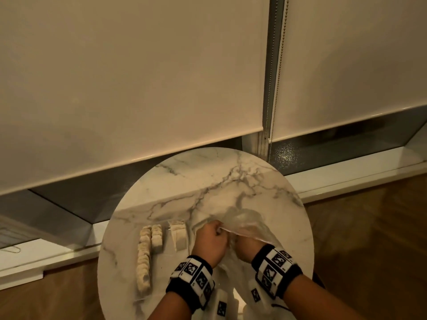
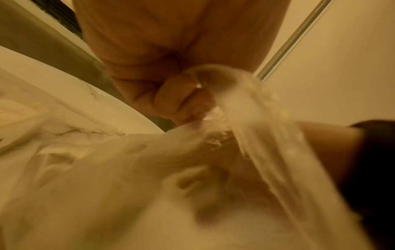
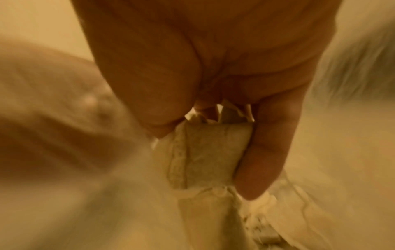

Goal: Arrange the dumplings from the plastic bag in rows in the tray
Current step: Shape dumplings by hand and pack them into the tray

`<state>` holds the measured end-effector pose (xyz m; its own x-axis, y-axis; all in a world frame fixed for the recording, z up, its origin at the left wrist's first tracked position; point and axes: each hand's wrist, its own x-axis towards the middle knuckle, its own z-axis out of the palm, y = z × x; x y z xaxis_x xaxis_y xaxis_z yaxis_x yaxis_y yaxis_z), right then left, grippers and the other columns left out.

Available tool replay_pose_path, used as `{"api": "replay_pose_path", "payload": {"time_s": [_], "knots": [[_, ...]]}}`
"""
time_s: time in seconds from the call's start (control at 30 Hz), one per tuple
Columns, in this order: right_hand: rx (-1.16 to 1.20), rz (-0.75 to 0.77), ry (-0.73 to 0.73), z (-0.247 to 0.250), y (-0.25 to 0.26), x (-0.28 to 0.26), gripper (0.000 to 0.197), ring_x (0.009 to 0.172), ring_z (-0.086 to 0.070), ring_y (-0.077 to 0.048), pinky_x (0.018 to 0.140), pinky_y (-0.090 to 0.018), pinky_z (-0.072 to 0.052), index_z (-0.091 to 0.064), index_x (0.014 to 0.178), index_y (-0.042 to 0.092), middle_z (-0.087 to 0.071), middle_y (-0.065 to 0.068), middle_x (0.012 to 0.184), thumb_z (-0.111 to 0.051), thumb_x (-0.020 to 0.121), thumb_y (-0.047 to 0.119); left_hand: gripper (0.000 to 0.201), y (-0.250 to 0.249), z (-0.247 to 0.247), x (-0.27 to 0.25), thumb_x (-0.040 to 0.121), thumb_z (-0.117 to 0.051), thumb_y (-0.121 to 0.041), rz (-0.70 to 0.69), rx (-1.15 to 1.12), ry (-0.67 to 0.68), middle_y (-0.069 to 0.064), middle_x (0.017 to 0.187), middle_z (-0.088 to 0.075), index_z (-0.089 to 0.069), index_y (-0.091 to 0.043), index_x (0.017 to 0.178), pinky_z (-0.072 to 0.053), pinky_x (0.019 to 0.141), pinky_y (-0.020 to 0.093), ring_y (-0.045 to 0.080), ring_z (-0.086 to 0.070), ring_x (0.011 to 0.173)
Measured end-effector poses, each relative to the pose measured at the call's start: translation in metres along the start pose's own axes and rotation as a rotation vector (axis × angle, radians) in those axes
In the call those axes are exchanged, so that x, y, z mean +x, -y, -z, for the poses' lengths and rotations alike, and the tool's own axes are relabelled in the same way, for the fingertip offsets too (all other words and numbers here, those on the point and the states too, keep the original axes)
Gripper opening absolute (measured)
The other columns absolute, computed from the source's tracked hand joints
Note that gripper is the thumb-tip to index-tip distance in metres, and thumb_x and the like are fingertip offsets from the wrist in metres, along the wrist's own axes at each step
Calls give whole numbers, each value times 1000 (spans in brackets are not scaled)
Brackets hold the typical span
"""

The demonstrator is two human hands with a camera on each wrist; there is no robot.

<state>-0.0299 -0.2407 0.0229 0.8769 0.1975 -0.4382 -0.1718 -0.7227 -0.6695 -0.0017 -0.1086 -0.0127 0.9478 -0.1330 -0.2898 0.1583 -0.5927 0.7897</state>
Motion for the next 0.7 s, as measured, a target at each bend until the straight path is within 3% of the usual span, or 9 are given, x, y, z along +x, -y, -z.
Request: {"api": "replay_pose_path", "payload": {"time_s": [0.07, 0.1, 0.2, 0.3, 0.37, 0.47, 0.57, 0.63, 0.7], "knots": [[-36, -20, 21, 6, -1, -7, 36, 121, -50, -19, 88, -24, -33, -30, 90, 48, -51, -10, 141, -44, 102, 17, 28, -1, 1, 9, 89, -52, -9, -20, 61, 5, -7, 60, -61, -64, -22, 67, -40, 52, 20, 10, -55, 55], [-66, -38, 1, 8, -2, -13, 40, 108, -50, -15, 83, -22, -32, -25, 77, 44, -57, -8, 125, -46, 99, 18, 27, 0, 1, 13, 90, -54, -10, -24, 77, 7, -7, 62, -62, -66, -23, 69, -39, 52, 17, 9, -57, 58], [6, -96, -101, 18, -10, -27, 30, 83, -59, -16, 69, -23, -43, -42, 62, 34, -57, 7, 81, -53, 85, 18, 21, 4, 0, 24, 94, -55, -20, 3, 163, -3, -2, 73, -67, -67, -20, 76, -41, 58, 23, 18, -64, 72], [149, -97, -99, 30, -7, -49, 15, 67, -68, -19, 57, -26, -57, -61, 74, 25, -68, -3, 82, -55, 83, 15, 28, 17, 1, 33, 98, -53, -25, 4, 225, -32, 11, 85, -71, -60, -18, 72, -40, 64, 28, 30, -65, 84], [246, -84, -85, 37, -6, -58, 9, 65, -71, -23, 56, -32, -60, -67, 84, 15, -70, -10, 85, -59, 82, 15, 31, 27, 0, 36, 97, -54, -23, 44, 203, -42, 12, 84, -71, -57, -20, 67, -44, 65, 32, 31, -66, 83], [357, -49, -91, 45, -4, -65, 12, 68, -72, -21, 60, -38, -62, -69, 89, 9, -70, -14, 88, -67, 81, 16, 13, 36, -2, 33, 86, -62, -15, 121, 57, 8, 10, 86, -75, -74, -16, 82, -55, 69, 37, 28, -71, 84], [468, 7, -103, 54, 3, -66, 13, 74, -73, -23, 62, -40, -62, -69, 93, 5, -70, -19, 90, -70, 83, 13, 24, 31, -2, 20, 76, -66, -21, 161, -279, 89, 12, 91, -76, -74, -20, 99, -59, 75, 53, 35, -72, 87], [534, 29, -100, 58, 11, -66, 13, 76, -73, -26, 64, -43, -62, -70, 96, 4, -71, -19, 91, -71, 84, 11, 31, 25, 5, 10, 79, -66, -25, 194, -473, 111, 12, 101, -75, -72, -22, 109, -59, 81, 52, 33, -71, 95], [581, 49, -95, 62, 22, -64, 12, 72, -71, -24, 65, -42, -60, -70, 96, 5, -71, -14, 85, -72, 85, 10, 39, 24, 18, 2, 76, -60, -30, 217, -593, 95, 13, 110, -73, -71, -23, 114, -55, 75, 42, 27, -69, 95]]}}
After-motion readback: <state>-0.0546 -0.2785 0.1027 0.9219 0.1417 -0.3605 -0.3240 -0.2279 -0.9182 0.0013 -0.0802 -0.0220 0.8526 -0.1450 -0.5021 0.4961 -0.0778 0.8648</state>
